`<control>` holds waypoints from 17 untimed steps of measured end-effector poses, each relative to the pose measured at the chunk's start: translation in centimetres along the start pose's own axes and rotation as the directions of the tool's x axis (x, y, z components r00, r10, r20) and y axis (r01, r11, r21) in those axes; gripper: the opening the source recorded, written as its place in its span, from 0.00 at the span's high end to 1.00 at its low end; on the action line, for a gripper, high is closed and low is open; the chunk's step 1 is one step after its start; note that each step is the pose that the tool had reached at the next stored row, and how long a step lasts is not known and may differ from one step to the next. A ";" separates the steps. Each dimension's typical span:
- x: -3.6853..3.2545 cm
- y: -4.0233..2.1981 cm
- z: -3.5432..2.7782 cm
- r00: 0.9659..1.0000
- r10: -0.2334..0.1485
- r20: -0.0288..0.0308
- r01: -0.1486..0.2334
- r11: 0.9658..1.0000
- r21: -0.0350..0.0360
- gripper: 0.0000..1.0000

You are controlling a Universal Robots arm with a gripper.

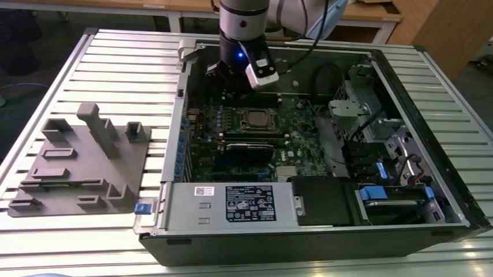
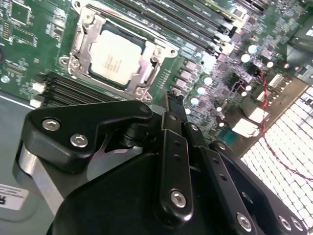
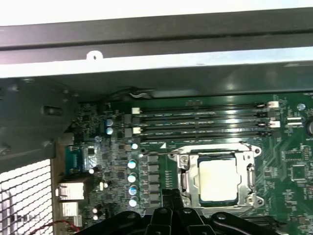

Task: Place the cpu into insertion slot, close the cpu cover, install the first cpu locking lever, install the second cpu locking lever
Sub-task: 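Install the first cpu locking lever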

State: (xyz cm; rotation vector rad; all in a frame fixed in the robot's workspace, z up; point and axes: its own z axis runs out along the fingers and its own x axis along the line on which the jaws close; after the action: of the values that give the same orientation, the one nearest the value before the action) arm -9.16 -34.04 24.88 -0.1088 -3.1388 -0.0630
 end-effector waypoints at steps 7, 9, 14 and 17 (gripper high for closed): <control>0.39 -0.04 0.00 1.000 0.000 -0.002 0.000 1.000 -0.025 0.89; 0.42 -0.07 0.00 1.000 0.000 -0.003 0.000 0.999 -0.045 0.89; 0.45 -0.09 0.00 1.000 0.000 -0.005 0.000 0.997 -0.073 0.89; 0.45 -0.09 0.00 1.000 0.000 -0.005 0.000 0.997 -0.073 0.89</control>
State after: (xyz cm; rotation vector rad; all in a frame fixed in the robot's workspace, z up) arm -9.62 -34.10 24.87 -0.1085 -3.1319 -0.1781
